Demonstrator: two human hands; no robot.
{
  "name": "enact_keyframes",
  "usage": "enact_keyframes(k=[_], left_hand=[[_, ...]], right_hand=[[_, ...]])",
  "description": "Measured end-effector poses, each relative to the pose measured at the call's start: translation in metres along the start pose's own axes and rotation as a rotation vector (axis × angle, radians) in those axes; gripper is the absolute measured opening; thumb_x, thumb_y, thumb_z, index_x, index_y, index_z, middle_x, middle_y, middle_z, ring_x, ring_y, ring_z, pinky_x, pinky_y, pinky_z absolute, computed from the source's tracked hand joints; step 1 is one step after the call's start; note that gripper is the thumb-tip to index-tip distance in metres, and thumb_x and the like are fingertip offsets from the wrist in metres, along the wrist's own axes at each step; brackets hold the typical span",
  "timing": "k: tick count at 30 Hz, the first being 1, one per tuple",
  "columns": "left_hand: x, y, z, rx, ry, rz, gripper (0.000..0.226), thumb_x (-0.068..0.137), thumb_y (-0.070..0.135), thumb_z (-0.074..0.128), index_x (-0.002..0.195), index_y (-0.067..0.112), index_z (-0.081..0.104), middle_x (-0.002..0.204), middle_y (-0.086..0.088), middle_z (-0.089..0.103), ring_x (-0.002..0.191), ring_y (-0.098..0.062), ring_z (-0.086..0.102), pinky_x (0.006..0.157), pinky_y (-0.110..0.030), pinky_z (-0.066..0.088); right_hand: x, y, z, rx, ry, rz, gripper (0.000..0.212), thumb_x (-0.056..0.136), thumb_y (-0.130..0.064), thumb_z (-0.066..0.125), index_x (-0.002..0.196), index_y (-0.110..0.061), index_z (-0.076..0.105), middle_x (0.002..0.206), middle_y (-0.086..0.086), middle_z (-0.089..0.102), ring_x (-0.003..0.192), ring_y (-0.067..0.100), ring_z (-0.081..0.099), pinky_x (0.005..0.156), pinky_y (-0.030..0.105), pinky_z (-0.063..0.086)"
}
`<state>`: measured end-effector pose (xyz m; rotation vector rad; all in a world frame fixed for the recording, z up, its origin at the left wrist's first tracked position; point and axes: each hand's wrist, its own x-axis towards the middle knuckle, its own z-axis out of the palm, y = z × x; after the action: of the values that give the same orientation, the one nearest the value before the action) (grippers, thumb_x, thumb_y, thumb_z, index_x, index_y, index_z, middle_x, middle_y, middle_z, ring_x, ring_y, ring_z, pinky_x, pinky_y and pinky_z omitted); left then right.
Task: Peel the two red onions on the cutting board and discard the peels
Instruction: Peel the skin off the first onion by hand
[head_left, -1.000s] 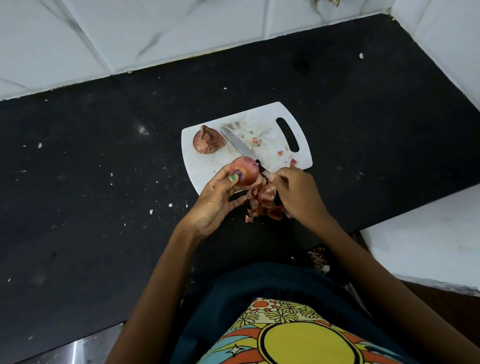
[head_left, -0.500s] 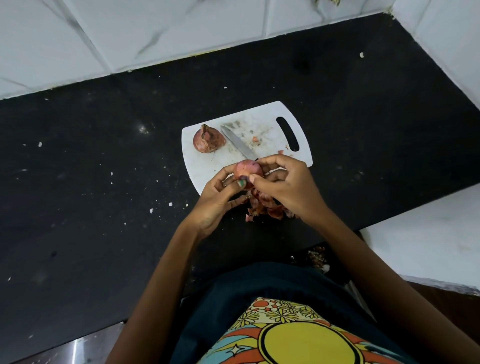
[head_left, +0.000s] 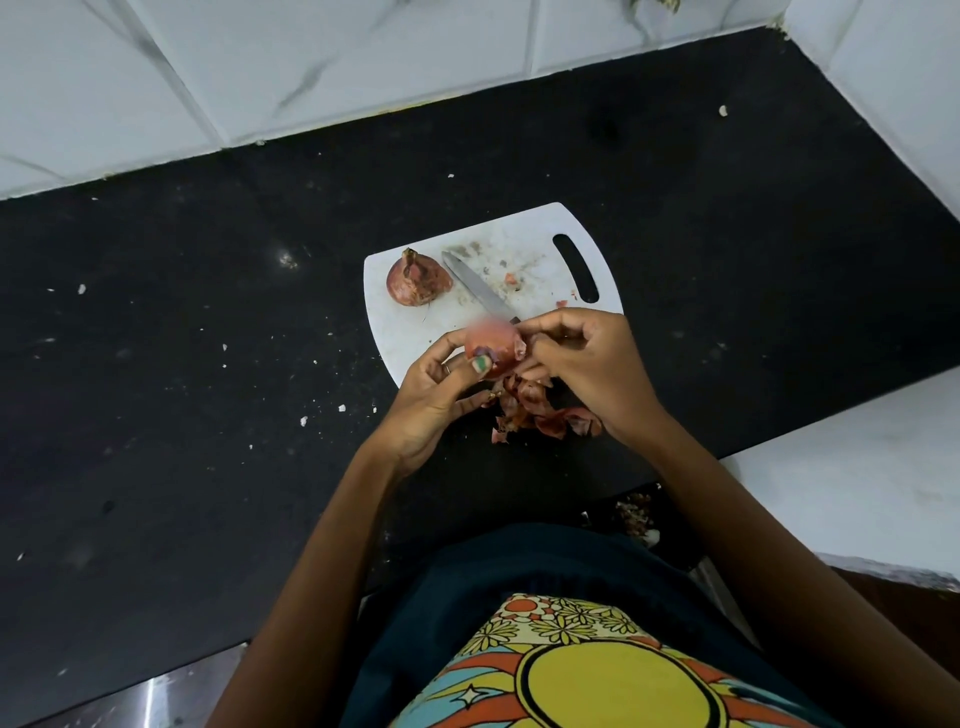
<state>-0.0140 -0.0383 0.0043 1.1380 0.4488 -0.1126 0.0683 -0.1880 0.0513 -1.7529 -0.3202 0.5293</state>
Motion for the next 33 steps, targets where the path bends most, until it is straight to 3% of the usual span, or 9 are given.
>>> enact_keyframes(k=[3,7,12,15,21,24,29,31,33], left_hand=[[0.000,0.001,0.000,-0.012,0.004,0.007,0.033,0.082,0.024,0.071,0.112,0.022,0.058,0.099,0.006,0.071,0.099,-0.012,0.064,0.095,-0.038,0.048],[-0.002,0.002,-0.001,-0.021,-0.011,0.008,0.039,0.077,0.022,0.066,0.115,0.019,0.056,0.098,0.006,0.071,0.097,-0.011,0.065,0.096,-0.039,0.048],[-0.001,0.002,-0.001,-0.046,-0.036,-0.015,0.035,0.079,0.019,0.069,0.112,0.023,0.060,0.094,0.007,0.071,0.087,-0.008,0.066,0.087,-0.032,0.051],[-0.001,0.004,-0.001,-0.095,-0.068,-0.036,0.048,0.069,0.026,0.072,0.115,0.020,0.058,0.098,0.002,0.070,0.087,-0.010,0.066,0.086,-0.032,0.051],[-0.001,0.004,-0.002,-0.180,-0.099,-0.060,0.064,0.063,0.031,0.071,0.123,0.018,0.052,0.117,-0.005,0.066,0.104,-0.015,0.064,0.086,-0.031,0.050],[-0.001,0.003,-0.003,-0.162,-0.097,-0.055,0.063,0.066,0.031,0.071,0.124,0.018,0.052,0.119,-0.004,0.065,0.107,-0.014,0.062,0.085,-0.029,0.050],[-0.001,0.001,-0.002,-0.129,-0.066,-0.049,0.049,0.069,0.026,0.071,0.117,0.023,0.058,0.113,-0.001,0.064,0.100,-0.012,0.062,0.081,-0.025,0.051],[-0.001,0.001,-0.002,-0.114,-0.061,-0.050,0.048,0.071,0.024,0.071,0.117,0.024,0.058,0.114,-0.001,0.063,0.100,-0.011,0.060,0.081,-0.025,0.050],[-0.001,0.001,-0.002,-0.108,-0.069,-0.049,0.053,0.067,0.029,0.073,0.117,0.025,0.058,0.115,-0.001,0.063,0.098,-0.009,0.061,0.082,-0.027,0.048]], right_hand=[[-0.003,0.000,0.001,0.113,0.028,0.039,0.019,0.088,-0.013,0.067,0.096,0.004,0.064,0.086,0.016,0.070,0.072,0.024,0.072,0.066,0.030,0.059],[-0.005,0.004,0.001,0.004,0.002,0.007,0.020,0.080,-0.019,0.076,0.092,-0.006,0.066,0.082,0.008,0.072,0.075,0.024,0.071,0.072,0.037,0.060],[-0.003,0.001,-0.002,0.123,0.023,0.049,0.020,0.085,-0.010,0.070,0.095,0.006,0.064,0.082,0.012,0.071,0.071,0.019,0.072,0.065,0.027,0.059],[-0.002,0.006,-0.003,0.105,0.121,0.059,0.018,0.085,-0.009,0.069,0.093,0.006,0.063,0.079,0.012,0.069,0.066,0.016,0.070,0.058,0.024,0.057],[0.003,0.031,-0.010,-0.252,0.228,0.057,0.008,0.081,-0.013,0.073,0.081,-0.011,0.066,0.074,0.002,0.068,0.065,0.014,0.067,0.060,0.025,0.055],[0.002,0.038,-0.007,-0.411,0.188,0.039,0.007,0.080,-0.009,0.073,0.080,-0.011,0.066,0.073,-0.002,0.067,0.065,0.007,0.061,0.062,0.017,0.052],[0.001,0.042,-0.007,-0.673,0.010,0.029,0.019,0.084,0.000,0.061,0.087,-0.014,0.074,0.093,-0.001,0.071,0.084,0.009,0.063,0.080,0.025,0.051],[0.000,0.033,-0.008,-0.689,-0.020,-0.007,0.018,0.087,-0.005,0.059,0.094,-0.012,0.074,0.096,0.003,0.068,0.080,0.008,0.058,0.074,0.019,0.044],[-0.001,0.019,-0.007,-0.556,0.011,-0.024,0.015,0.089,-0.013,0.059,0.098,-0.013,0.071,0.096,0.007,0.065,0.072,0.011,0.056,0.067,0.017,0.042]])
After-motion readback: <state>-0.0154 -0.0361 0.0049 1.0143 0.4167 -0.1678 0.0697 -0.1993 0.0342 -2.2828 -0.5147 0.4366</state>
